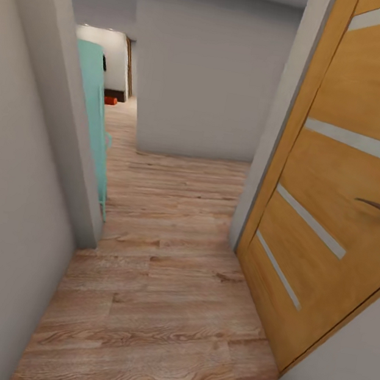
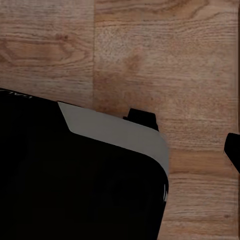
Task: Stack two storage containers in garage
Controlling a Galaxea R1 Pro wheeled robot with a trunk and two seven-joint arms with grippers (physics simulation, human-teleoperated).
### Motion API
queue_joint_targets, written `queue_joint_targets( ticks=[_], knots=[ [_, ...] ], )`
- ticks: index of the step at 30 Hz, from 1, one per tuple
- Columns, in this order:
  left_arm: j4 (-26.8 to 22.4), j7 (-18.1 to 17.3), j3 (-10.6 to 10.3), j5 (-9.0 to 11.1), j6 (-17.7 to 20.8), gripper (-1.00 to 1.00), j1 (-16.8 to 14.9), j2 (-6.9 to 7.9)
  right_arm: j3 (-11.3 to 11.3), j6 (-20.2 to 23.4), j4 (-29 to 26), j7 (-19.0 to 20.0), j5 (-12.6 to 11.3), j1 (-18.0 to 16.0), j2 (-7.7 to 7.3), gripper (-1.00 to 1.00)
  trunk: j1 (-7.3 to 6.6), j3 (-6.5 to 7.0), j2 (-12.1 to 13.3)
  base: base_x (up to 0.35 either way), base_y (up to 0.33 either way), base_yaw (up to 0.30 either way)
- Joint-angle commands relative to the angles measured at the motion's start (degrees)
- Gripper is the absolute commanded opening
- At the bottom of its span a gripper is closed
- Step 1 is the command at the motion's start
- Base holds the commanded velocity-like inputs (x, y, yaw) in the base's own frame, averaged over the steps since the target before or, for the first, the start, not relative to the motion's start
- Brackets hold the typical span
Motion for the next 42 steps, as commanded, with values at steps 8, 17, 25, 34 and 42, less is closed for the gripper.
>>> queue_joint_targets(
  ticks=[8, 17, 25, 34, 42],
  knots=[
    [0.13, 0.05, 0.26, 0.36, -0.29, 1.0, -0.06, 0.05, 0.13, -0.15, 0.04, 0.02, 0.16, -0.03, 0.0, 1.0, 0.03, -0.05, -0.02, 0.341, 0.068, 0.0],
    [0.13, 0.05, 0.26, 0.36, -0.29, 1.0, -0.06, 0.06, 0.13, -0.15, 0.04, 0.03, 0.19, -0.03, 0.0, 1.0, 0.03, -0.05, -0.02, 0.34, 0.118, 0.0],
    [0.13, 0.05, 0.26, 0.36, -0.29, 1.0, -0.06, 0.07, 0.13, -0.15, 0.04, 0.03, 0.2, -0.03, 0.0, 1.0, 0.03, -0.05, -0.02, 0.33, 0.148, 0.0],
    [0.13, 0.05, 0.26, 0.36, -0.29, 1.0, -0.06, 0.07, 0.13, -0.15, 0.04, 0.04, 0.2, -0.03, 0.0, 1.0, 0.03, -0.05, -0.02, 0.328, 0.151, 0.0],
    [0.13, 0.05, 0.26, 0.36, -0.29, 1.0, -0.06, 0.07, 0.13, -0.15, 0.04, 0.03, 0.2, -0.03, 0.0, 1.0, 0.03, -0.05, -0.02, 0.328, 0.15, 0.0]
  ],
)
